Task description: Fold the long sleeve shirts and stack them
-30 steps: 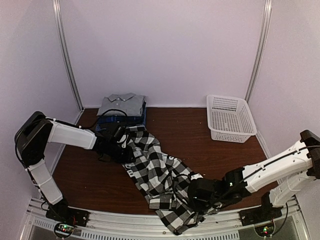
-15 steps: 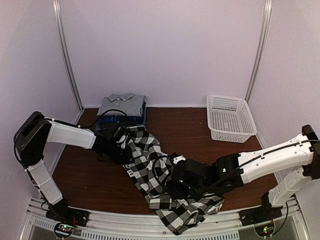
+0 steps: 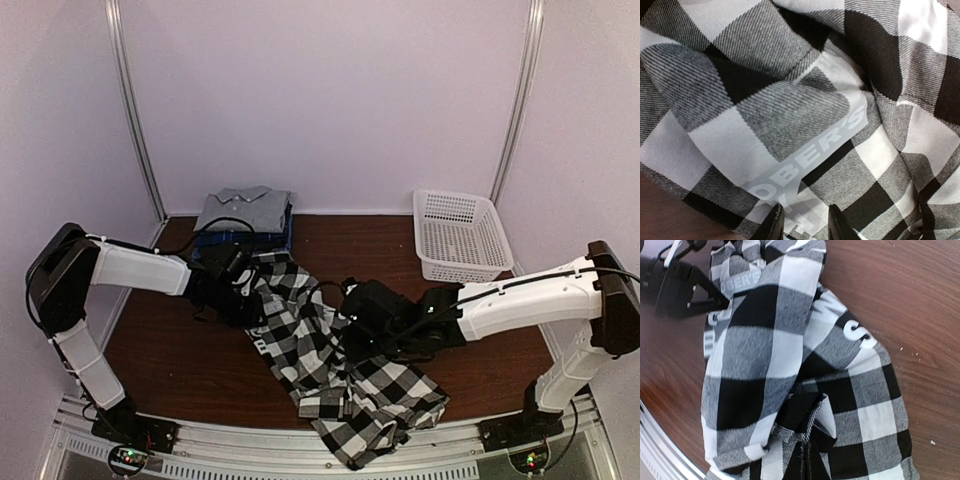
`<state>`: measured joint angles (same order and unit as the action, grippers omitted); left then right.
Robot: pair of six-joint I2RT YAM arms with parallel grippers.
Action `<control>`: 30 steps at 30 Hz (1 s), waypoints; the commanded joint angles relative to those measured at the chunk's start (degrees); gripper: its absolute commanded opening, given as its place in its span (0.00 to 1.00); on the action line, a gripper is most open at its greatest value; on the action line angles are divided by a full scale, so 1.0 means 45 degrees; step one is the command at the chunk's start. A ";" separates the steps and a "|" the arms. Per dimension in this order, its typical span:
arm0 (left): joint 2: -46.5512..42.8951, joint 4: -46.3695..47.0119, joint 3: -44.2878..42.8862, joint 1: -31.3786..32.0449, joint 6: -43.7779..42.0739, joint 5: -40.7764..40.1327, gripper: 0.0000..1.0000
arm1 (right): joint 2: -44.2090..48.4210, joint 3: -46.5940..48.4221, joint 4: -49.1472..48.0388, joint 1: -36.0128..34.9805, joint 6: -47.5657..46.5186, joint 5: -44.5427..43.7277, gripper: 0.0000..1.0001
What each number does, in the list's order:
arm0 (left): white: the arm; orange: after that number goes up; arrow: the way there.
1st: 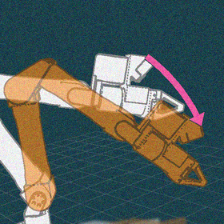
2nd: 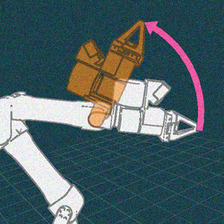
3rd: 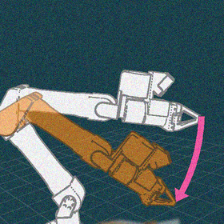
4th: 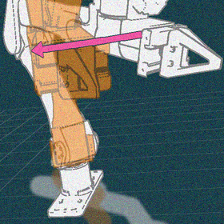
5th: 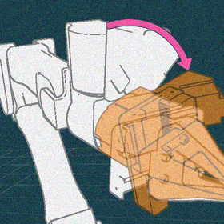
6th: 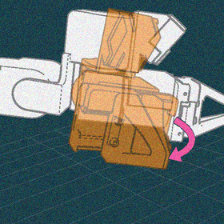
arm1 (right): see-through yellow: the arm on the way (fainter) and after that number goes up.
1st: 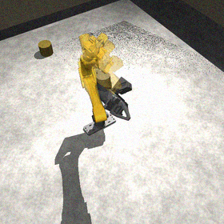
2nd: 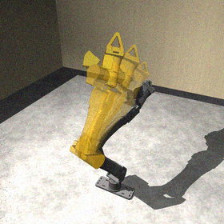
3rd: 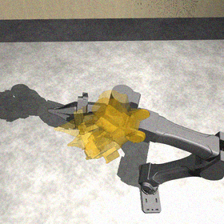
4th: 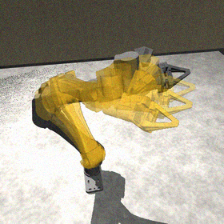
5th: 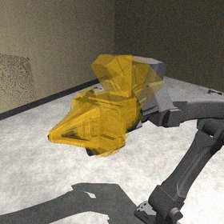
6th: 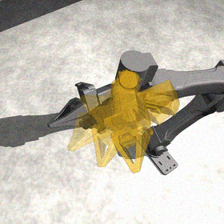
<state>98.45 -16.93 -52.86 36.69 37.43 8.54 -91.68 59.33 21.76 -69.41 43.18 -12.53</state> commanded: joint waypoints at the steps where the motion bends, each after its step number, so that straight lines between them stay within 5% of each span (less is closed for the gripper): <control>1: -0.0450 -0.0099 -0.0434 -0.0132 -0.0244 -0.0047 0.32 | 0.0549 0.0916 -0.0179 0.1498 -0.1308 -0.0118 0.00; 8: -0.0616 -0.0227 -0.0447 -0.0138 -0.0312 -0.0002 0.32 | 0.0343 0.3781 0.0750 0.5183 -0.3964 -0.0410 0.00; 17: -0.0760 -0.0291 -0.0402 -0.0129 -0.0399 0.0158 0.32 | -0.2703 0.9827 0.1350 0.9194 -0.5853 -0.0172 0.00; 24: -0.1066 -0.0437 -0.0333 -0.0126 -0.0349 0.0148 0.32 | -0.5354 1.4625 0.2057 1.0562 -0.6728 -0.0637 0.00; 30: -0.1078 -0.0611 -0.0449 -0.0135 -0.0349 0.0122 0.32 | -0.6014 1.5439 0.1497 1.1335 -0.6926 -0.0366 0.00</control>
<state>95.02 -18.79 -53.80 36.67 36.53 8.93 -118.13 126.50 29.32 -20.12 13.78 -14.00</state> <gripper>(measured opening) 0.321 0.007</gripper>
